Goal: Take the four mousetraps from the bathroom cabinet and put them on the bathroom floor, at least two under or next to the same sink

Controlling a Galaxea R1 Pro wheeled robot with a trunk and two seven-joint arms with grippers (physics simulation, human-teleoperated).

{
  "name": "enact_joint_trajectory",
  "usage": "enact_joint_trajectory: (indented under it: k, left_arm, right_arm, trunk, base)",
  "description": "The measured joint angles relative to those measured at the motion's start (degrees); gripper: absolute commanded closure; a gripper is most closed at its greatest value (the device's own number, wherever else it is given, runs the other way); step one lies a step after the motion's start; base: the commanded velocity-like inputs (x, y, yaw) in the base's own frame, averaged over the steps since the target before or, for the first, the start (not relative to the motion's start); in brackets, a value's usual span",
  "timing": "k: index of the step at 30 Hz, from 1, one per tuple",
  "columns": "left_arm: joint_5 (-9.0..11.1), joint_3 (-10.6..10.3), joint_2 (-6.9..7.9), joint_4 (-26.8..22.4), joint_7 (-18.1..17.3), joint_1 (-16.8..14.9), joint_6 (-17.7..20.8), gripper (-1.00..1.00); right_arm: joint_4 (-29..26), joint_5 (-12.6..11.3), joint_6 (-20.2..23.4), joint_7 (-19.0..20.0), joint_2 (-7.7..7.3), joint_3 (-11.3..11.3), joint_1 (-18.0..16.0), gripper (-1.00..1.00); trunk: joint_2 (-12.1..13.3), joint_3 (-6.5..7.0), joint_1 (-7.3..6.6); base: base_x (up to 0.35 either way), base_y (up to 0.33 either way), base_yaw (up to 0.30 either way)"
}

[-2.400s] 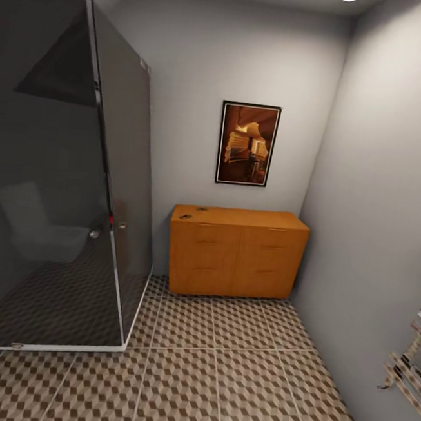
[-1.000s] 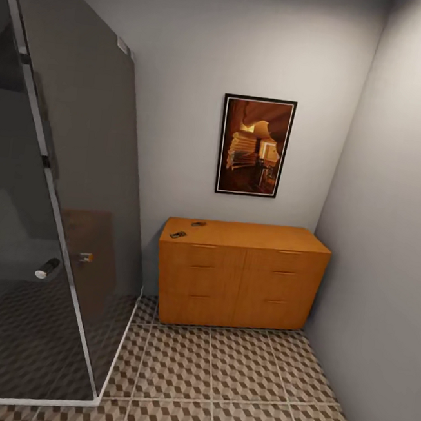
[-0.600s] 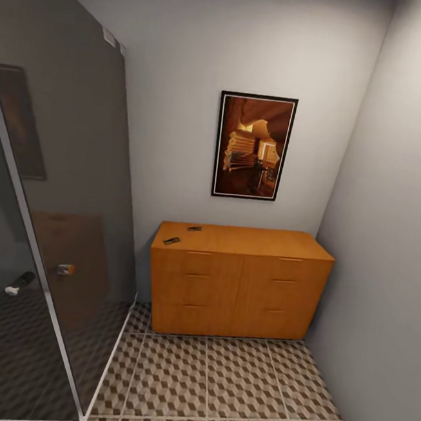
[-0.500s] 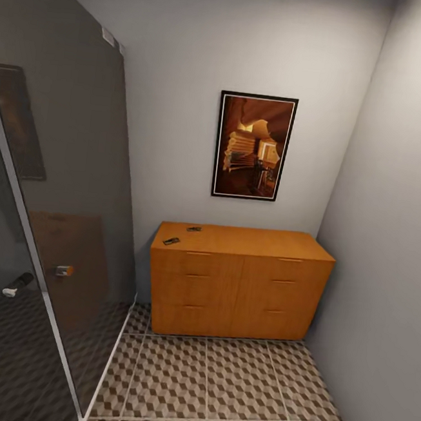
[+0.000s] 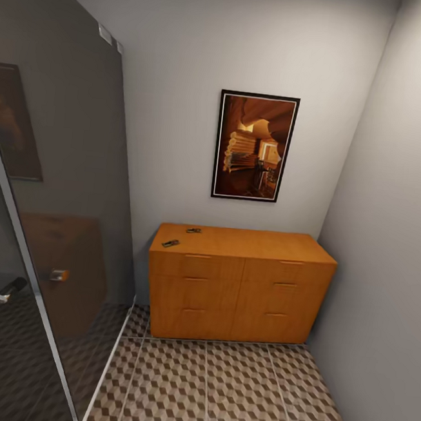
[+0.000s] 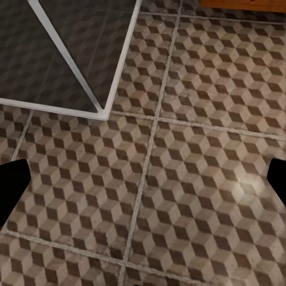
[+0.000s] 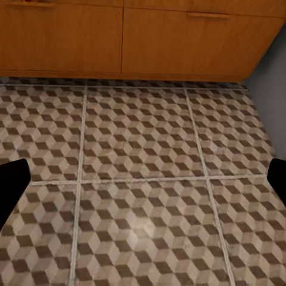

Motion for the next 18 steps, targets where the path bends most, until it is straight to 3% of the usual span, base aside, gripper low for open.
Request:
enact_joint_trajectory:
  k: [18]
  left_arm:
    - [0.0,0.0,0.00,0.0,0.1,0.0,0.0,-1.00]
  right_arm:
    - [0.0,-0.1,0.0,0.0,0.00,0.0,0.0,-1.00]
  trunk:
    - [0.0,0.00,0.00]
  base:
    - [0.315,0.000,0.000]
